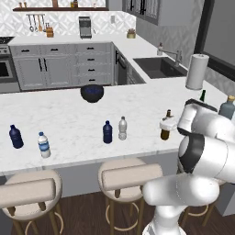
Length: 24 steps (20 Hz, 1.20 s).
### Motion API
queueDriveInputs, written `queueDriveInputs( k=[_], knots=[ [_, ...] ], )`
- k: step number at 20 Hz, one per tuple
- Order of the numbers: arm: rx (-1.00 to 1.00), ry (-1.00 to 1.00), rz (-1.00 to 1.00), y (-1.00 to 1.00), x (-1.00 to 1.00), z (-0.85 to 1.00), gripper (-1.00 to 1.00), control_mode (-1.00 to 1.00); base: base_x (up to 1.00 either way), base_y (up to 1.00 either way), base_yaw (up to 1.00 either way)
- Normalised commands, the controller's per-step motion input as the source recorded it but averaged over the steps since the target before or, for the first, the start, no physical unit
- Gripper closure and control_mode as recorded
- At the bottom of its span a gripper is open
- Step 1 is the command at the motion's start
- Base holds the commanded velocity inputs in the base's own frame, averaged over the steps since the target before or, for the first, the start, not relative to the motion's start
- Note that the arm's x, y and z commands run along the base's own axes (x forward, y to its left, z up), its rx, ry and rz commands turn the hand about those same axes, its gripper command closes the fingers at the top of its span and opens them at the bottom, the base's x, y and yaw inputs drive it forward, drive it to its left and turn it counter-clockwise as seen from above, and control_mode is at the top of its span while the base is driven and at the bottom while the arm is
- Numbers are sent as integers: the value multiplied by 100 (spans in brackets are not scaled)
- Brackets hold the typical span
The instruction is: Move the plastic bottles in the middle to the plastics group, and the glass bottles in the middle to the glass group.
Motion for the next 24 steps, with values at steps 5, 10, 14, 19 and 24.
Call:
queueDriveInputs(
  k=[5, 10, 14, 19, 24],
  knots=[
    [-5, 4, -40, -82, 1, 9, 100, -100, 0, 0, 0],
    [-8, 0, -33, -86, 2, 1, 100, -100, 0, 0, 0],
    [-13, 0, -29, -81, 1, -2, 100, -100, 0, 0, 0],
    [-10, 0, -21, -73, -3, -20, 100, -100, 0, 0, 0],
    [-11, -4, -6, -38, 0, -37, 100, -100, 0, 0, 0]
  ],
)
